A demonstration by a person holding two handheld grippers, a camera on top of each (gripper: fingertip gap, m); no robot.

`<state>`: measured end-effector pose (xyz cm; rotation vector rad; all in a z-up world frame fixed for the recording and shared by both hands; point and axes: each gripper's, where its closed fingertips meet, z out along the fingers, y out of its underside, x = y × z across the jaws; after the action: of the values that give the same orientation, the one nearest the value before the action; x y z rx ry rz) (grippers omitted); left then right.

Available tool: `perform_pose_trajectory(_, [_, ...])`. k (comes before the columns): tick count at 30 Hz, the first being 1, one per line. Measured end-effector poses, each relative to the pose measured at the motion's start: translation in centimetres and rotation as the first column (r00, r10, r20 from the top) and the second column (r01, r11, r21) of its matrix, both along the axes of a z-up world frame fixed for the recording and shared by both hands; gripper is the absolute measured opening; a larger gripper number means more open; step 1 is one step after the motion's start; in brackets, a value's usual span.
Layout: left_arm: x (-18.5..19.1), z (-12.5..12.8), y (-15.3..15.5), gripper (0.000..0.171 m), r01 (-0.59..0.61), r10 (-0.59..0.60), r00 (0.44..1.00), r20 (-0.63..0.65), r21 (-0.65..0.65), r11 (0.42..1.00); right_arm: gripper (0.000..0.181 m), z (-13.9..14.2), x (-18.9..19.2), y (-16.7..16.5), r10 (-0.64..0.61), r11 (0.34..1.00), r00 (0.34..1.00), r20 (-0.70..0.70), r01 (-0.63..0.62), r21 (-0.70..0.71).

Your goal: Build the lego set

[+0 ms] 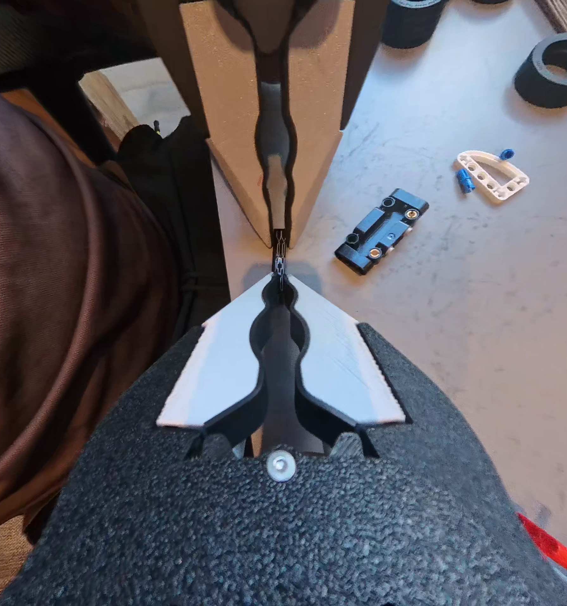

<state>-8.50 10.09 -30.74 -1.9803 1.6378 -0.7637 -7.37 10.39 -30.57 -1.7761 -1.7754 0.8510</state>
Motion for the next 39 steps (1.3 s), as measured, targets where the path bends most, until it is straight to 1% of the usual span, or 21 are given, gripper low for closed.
perform_pose_trajectory(2, [0.0,0.0,0.0,0.005,-0.007,0.008,0.999,0.034,-0.030,1.000,0.003,0.0,0.1,0.0,-0.011,1.000,1.000,-0.003,0.011,-0.004])
perform_pose_trajectory(4, [0.1,0.1,0.0,0.005,-0.014,0.017,0.998,0.053,-0.056,0.998,0.013,0.0,0.0,0.2,-0.026,1.000,1.000,-0.004,0.026,-0.004])
perform_pose_trajectory(5, [0.1,0.1,0.0,0.005,-0.015,0.018,0.998,0.058,-0.062,0.998,0.015,0.0,0.0,0.2,-0.025,1.000,1.000,-0.002,0.025,-0.003])
perform_pose_trajectory(9, [0.1,0.1,0.0,0.005,-0.022,0.027,0.998,0.061,-0.088,0.996,0.016,0.0,-0.2,0.0,-0.011,1.000,1.000,-0.005,0.011,0.005])
perform_pose_trajectory(11, [0.0,0.1,0.4,0.005,-0.054,0.060,0.997,0.050,-0.120,0.991,0.028,-0.1,-0.2,-0.5,0.010,1.000,1.000,0.005,-0.010,0.001])
perform_pose_trajectory(12, [0.0,0.2,0.3,0.006,-0.054,0.061,0.997,0.045,-0.135,0.989,0.025,-0.1,-0.3,-0.2,-0.005,1.000,1.000,0.006,0.005,0.023])
perform_pose_trajectory(14, [0.1,0.2,0.2,0.006,-0.053,0.059,0.997,0.039,-0.142,0.988,0.010,-0.2,-0.4,0.3,-0.033,0.998,0.999,0.010,0.032,0.059])
perform_pose_trajectory(17, [0.1,0.2,0.2,0.006,-0.057,0.065,0.997,0.042,-0.162,0.985,0.009,-0.2,-0.4,0.3,-0.030,0.998,0.999,0.010,0.029,0.063])
perform_pose_trajectory(20, [0.1,0.8,0.5,0.005,-0.068,0.081,0.994,0.075,-0.160,0.985,0.008,-0.1,-0.5,0.5,-0.050,0.997,0.999,-0.001,0.050,0.062])
perform_pose_trajectory(22, [0.2,1.5,0.6,0.006,-0.064,0.076,0.992,0.102,-0.117,0.991,0.008,0.3,-0.6,0.5,-0.068,0.997,0.997,-0.025,0.068,0.032])
perform_pose_trajectory(23, [0.1,1.7,0.5,0.009,-0.050,0.059,0.993,0.105,-0.085,0.995,0.007,0.6,-0.6,0.5,-0.077,0.997,0.996,-0.040,0.077,0.003])
perform_pose_trajectory(26, [-0.1,1.9,0.7,0.021,-0.024,0.019,0.997,0.076,0.078,0.997,0.007,1.0,-0.5,1.0,-0.118,0.991,0.991,-0.061,0.113,-0.066])
perform_pose_trajectory(28, [-0.2,2.0,0.8,0.024,0.006,-0.018,0.998,0.056,0.202,0.979,0.007,1.2,-0.4,1.1,-0.134,0.985,0.989,-0.069,0.126,-0.114])
perform_pose_trajectory(31, [-0.3,2.0,1.1,0.019,0.064,-0.073,0.997,0.008,0.382,0.922,0.007,1.7,-0.4,1.0,-0.151,0.973,0.985,-0.084,0.132,-0.191])
perform_pose_trajectory(34, [-0.2,2.3,1.5,0.011,0.100,-0.101,0.995,-0.027,0.503,0.858,0.007,1.9,-0.5,0.8,-0.159,0.958,0.982,-0.100,0.129,-0.258])
perform_pose_trajectory(35, [-0.2,2.5,1.6,0.007,0.108,-0.108,0.994,-0.031,0.535,0.838,0.007,2.0,-0.5,0.8,-0.160,0.952,0.982,-0.104,0.126,-0.279])
perform_pose_trajectory(37, [-0.2,2.5,1.7,0.005,0.135,-0.130,0.990,-0.050,0.574,0.808,0.007,2.2,-0.5,0.7,-0.164,0.942,0.980,-0.114,0.121,-0.313])
perform_pose_trajectory(38, [-0.2,2.4,1.7,0.004,0.145,-0.137,0.989,-0.057,0.572,0.808,0.007,2.2,-0.4,0.8,-0.168,0.938,0.979,-0.117,0.122,-0.323])
perform_pose_trajectory(39, [-0.2,2.2,1.7,0.004,0.151,-0.140,0.988,-0.062,0.551,0.821,0.008,2.2,-0.4,0.9,-0.171,0.938,0.978,-0.115,0.126,-0.322])
